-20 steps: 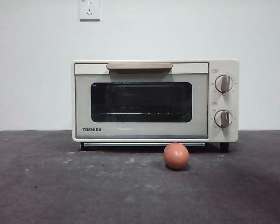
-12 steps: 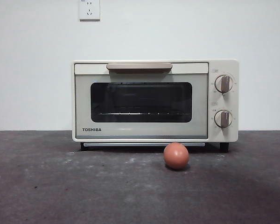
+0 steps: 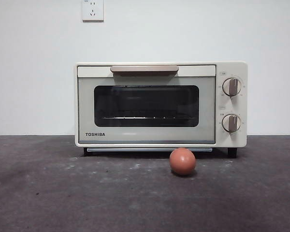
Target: Eggoven
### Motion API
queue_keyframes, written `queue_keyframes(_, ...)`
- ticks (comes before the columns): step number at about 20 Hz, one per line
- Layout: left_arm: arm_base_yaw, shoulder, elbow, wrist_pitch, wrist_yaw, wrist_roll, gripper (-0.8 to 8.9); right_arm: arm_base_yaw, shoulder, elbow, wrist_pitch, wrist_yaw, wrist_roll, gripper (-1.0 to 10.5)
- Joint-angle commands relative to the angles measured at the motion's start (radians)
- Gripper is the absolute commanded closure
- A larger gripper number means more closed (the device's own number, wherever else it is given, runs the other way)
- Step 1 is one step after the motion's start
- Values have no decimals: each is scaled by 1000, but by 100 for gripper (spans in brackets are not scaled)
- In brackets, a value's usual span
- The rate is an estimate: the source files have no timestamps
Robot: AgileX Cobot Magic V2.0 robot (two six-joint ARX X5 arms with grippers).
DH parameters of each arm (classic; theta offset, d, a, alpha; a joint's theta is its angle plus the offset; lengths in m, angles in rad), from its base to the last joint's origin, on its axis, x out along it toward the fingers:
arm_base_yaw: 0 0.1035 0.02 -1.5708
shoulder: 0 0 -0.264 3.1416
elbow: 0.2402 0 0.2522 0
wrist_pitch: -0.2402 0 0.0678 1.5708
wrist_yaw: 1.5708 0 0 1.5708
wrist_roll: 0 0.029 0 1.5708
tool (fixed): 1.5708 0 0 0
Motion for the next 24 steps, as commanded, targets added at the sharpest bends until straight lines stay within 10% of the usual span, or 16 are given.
queue_keyframes(1,-6,56,68,-70,42,127,806,3,64,76,-98,-67,-89,942)
queue_keyframes(13,-73,146,151,-348,108,261,806,56,225,251,-335,-116,-210,935)
queue_keyframes(18,-73,146,151,-352,108,260,806,69,225,251,-341,-85,-175,572)
queue_keyframes(24,-73,146,151,-340,108,259,806,76,283,251,-326,-95,-129,569)
